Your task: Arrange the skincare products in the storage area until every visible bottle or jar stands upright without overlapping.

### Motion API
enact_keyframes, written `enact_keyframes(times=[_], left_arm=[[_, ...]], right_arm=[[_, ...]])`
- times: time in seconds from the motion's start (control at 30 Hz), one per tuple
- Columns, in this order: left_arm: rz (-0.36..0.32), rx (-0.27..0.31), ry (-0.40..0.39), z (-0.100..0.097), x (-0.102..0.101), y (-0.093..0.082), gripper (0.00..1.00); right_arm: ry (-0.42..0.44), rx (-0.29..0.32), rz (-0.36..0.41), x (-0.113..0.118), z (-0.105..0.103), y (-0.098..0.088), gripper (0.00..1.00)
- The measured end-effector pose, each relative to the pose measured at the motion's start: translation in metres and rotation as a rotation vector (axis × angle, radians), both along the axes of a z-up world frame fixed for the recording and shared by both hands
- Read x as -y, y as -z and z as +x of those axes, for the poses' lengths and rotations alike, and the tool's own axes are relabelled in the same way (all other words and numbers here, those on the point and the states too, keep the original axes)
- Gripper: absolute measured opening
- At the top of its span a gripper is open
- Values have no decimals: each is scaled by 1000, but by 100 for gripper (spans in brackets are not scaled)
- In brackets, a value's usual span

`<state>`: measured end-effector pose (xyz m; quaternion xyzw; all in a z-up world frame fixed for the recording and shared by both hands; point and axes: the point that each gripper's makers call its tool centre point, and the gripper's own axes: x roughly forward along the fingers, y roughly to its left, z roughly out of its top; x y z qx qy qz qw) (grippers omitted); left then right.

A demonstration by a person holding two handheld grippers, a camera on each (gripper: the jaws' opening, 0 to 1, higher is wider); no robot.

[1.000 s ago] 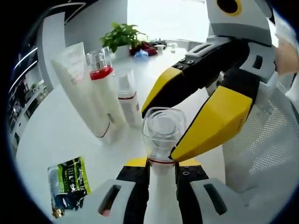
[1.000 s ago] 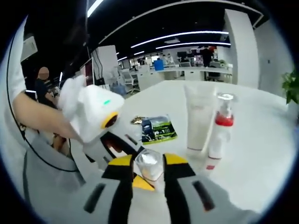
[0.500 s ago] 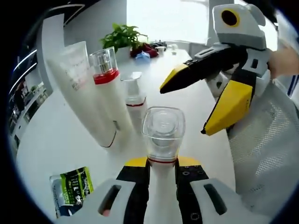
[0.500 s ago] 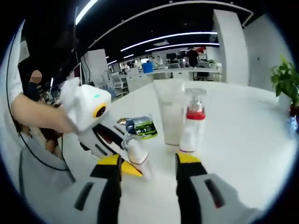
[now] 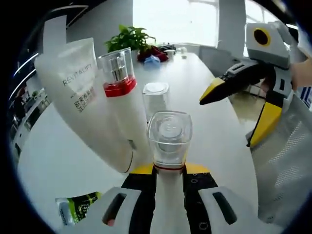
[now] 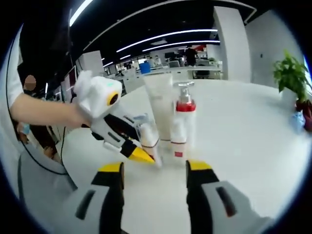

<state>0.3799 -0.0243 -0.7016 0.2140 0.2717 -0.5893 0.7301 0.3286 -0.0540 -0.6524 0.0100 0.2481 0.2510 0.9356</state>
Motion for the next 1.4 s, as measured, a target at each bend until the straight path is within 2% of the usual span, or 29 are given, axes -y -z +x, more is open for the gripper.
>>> enact_keyframes(times=[0.33,1.2,1.4], left_arm=[[-7,5,-6,9,7,-1,17],[-6,-12,-9,14,12,1,18],[12,-23,-11,10,8,5,25]], right_arm=[[10,-12,0,2,-2,3,52],[0,-29,-3,0,-4,7,54],[-7,-32,-4,-2,-5,7,54]])
